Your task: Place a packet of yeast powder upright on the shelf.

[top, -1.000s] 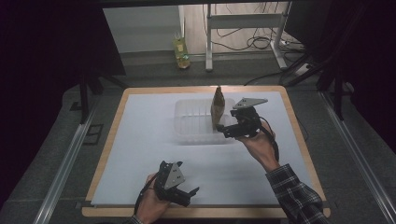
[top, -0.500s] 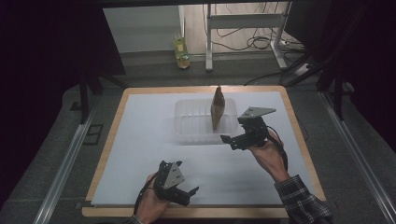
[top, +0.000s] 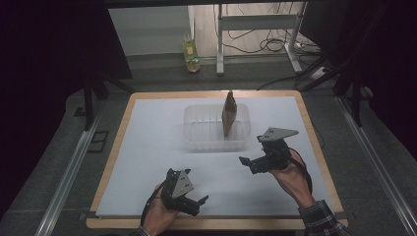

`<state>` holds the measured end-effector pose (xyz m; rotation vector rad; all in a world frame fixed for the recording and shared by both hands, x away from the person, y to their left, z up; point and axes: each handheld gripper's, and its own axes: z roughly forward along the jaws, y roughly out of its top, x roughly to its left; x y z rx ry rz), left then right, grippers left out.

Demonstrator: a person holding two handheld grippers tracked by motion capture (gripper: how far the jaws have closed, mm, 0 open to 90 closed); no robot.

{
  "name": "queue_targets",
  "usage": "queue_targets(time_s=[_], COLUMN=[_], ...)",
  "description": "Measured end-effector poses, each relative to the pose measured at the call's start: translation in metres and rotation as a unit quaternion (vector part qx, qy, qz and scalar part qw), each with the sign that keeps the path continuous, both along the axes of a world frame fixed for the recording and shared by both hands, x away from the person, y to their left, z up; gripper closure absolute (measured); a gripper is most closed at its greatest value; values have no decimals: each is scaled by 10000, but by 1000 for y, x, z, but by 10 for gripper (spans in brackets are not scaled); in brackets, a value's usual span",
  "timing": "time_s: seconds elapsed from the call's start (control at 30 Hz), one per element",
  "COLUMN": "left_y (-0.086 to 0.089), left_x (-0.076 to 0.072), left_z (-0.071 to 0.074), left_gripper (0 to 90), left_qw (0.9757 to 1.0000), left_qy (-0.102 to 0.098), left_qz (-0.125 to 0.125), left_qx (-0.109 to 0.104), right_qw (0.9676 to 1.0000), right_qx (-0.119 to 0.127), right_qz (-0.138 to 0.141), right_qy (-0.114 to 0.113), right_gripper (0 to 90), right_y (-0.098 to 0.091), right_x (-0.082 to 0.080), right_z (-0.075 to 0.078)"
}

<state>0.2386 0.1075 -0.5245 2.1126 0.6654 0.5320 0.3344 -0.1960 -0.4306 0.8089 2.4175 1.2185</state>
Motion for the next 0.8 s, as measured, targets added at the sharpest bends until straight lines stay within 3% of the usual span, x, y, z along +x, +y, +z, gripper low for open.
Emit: queue_targets(time_s=[0.43,0.8], left_y=[2,3], left_x=[1,3], left_z=[0,-2], left_gripper=[0,0], left_qw=[9999,9999], left_qy=[45,118], left_qz=[54,62], left_qx=[-86,-45], right_qw=[9994,9984], right_qx=[201,426], right_qz=[-245,-242], right_qy=[122,265], right_gripper=[0,0], right_y=[-33,-61], right_x=[-30,-50], right_z=[-26,-43])
